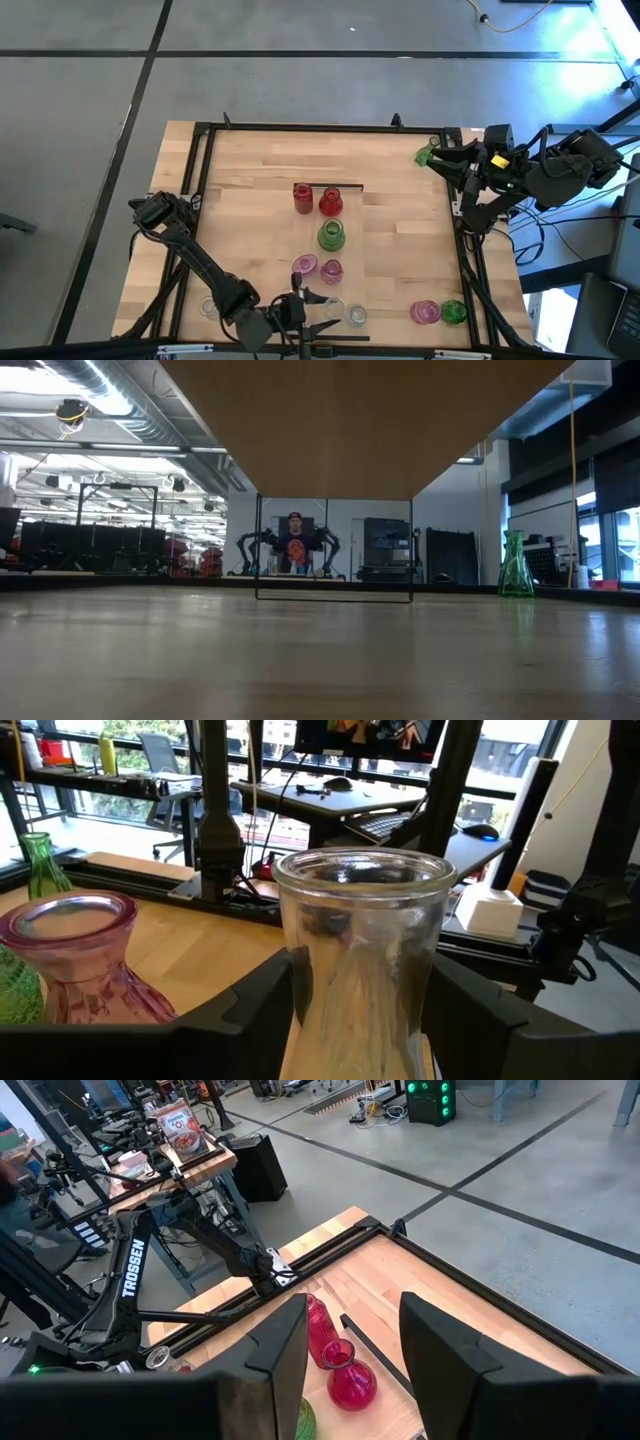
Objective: Sort vases onto shelf
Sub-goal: Put the top white vase on the shelf aligned with the other white vase
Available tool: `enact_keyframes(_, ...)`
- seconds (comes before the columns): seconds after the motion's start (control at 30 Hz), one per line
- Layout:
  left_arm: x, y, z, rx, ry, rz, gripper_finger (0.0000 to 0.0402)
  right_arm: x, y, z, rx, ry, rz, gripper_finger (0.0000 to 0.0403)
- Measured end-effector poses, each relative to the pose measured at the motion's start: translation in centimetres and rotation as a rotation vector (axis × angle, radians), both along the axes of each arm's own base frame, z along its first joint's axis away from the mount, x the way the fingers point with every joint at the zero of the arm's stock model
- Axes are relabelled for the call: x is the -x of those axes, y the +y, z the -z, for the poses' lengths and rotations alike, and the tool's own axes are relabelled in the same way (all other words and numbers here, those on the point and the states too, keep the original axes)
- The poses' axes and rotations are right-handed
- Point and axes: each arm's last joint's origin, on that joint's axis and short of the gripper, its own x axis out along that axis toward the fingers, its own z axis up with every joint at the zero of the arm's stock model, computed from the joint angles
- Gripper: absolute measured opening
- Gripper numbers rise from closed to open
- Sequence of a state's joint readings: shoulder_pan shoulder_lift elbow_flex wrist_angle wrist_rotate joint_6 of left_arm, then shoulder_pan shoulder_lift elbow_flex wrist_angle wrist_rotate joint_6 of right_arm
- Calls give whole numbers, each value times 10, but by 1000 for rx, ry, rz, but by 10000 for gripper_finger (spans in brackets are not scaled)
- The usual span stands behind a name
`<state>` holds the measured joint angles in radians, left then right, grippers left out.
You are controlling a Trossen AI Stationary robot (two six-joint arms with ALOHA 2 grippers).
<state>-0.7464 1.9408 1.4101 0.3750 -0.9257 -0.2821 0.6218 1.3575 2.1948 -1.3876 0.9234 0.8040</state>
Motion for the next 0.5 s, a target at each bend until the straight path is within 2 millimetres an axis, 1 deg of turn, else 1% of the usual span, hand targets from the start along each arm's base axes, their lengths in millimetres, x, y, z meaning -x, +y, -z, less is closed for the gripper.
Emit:
enact_keyframes(0.3, -1, 1, 0, 28, -4, -3, 193, 0, 0, 0, 0, 0, 0, 147)
enact_keyframes(0.5, -5, 4, 0, 37, 2, 43, 194, 0, 0, 0, 0, 0, 0, 147)
